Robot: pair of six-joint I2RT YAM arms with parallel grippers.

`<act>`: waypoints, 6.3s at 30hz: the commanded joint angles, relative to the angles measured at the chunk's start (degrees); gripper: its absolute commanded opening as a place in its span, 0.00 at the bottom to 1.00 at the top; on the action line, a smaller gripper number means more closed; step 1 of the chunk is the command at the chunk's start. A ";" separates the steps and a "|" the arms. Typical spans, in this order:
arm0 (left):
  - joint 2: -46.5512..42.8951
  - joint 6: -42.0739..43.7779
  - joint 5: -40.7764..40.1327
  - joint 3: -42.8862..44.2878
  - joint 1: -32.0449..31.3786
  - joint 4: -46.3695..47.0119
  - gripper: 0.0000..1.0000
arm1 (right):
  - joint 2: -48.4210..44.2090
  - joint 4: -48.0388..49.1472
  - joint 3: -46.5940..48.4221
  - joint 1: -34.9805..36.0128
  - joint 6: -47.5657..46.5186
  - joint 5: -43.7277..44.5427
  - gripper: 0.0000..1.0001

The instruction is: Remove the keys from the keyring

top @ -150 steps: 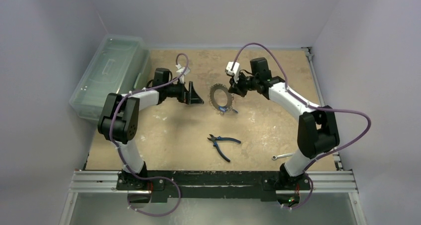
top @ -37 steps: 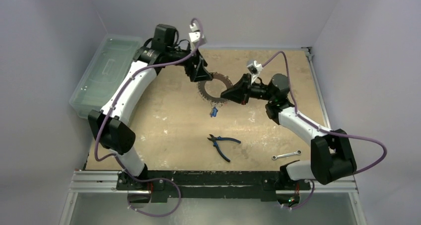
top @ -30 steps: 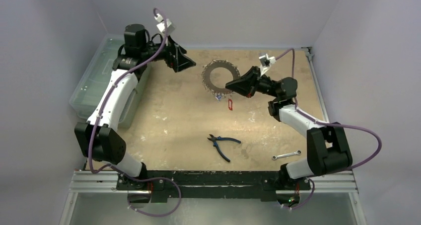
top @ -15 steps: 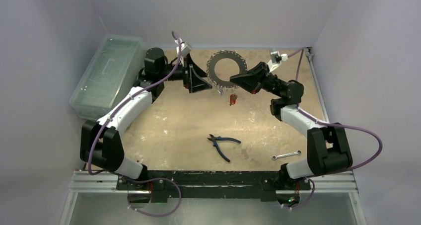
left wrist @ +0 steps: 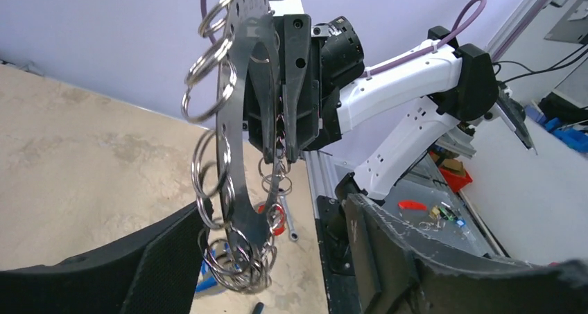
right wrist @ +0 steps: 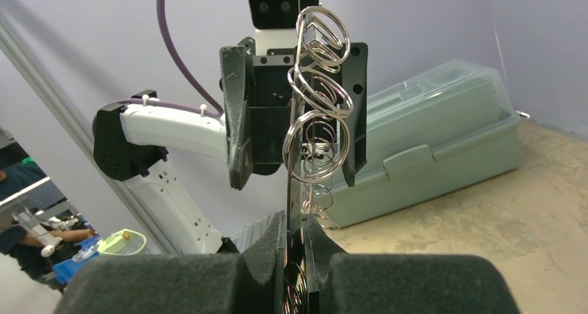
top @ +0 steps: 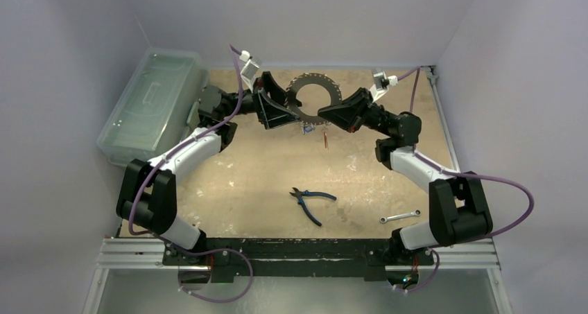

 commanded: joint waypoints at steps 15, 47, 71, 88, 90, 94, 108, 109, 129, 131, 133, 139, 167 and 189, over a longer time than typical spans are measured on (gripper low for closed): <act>-1.06 -8.54 0.38 2.47 -0.32 5.98 0.00 | 0.26 4.97 -1.73 0.77 -3.11 -6.47 0.65; -2.09 29.99 8.76 15.62 -4.55 -51.85 0.00 | -6.22 -66.31 11.54 0.14 -54.66 -16.31 0.70; -1.41 46.43 11.44 18.13 -6.21 -71.75 0.00 | -1.80 -110.10 24.58 2.93 -93.77 -16.65 0.62; -0.42 52.41 -9.96 25.39 2.65 -77.70 0.87 | -9.36 -66.35 9.50 2.79 -47.75 -12.04 0.00; -2.54 50.46 -11.02 23.82 6.58 -73.17 0.95 | -9.81 -58.06 8.01 1.44 -40.51 -10.58 0.00; -4.95 58.04 -14.62 22.95 8.90 -78.37 0.99 | -9.22 -40.38 5.65 -1.49 -23.88 -7.22 0.00; -9.00 67.90 -8.96 8.61 4.55 -77.43 0.75 | -6.83 -39.53 9.71 -2.65 -16.10 4.64 0.00; -8.48 67.49 -9.27 8.17 3.38 -76.16 0.74 | -6.91 -39.72 9.68 -2.60 -15.71 5.21 0.00; 0.42 54.83 -11.86 3.80 -2.43 -49.10 0.50 | -6.59 -39.03 9.80 -2.57 -13.16 5.33 0.00; 0.88 53.28 -11.58 3.34 -2.43 -47.05 0.46 | -6.59 -38.79 9.76 -2.59 -12.98 5.30 0.00; 1.25 52.24 -10.64 3.14 -2.41 -45.51 0.41 | -6.59 -38.75 9.68 -2.60 -12.89 5.30 0.00; 1.41 50.90 -6.65 2.32 -2.43 -42.93 0.38 | -6.50 -38.57 9.58 -2.57 -12.79 5.39 0.00; 1.07 48.65 -4.68 1.75 -2.52 -39.91 0.48 | -5.98 -37.44 9.34 -2.57 -11.53 4.87 0.00; -0.62 56.78 -4.34 3.06 -2.44 -51.24 0.00 | -6.50 -38.58 9.23 -3.17 -12.10 4.18 0.00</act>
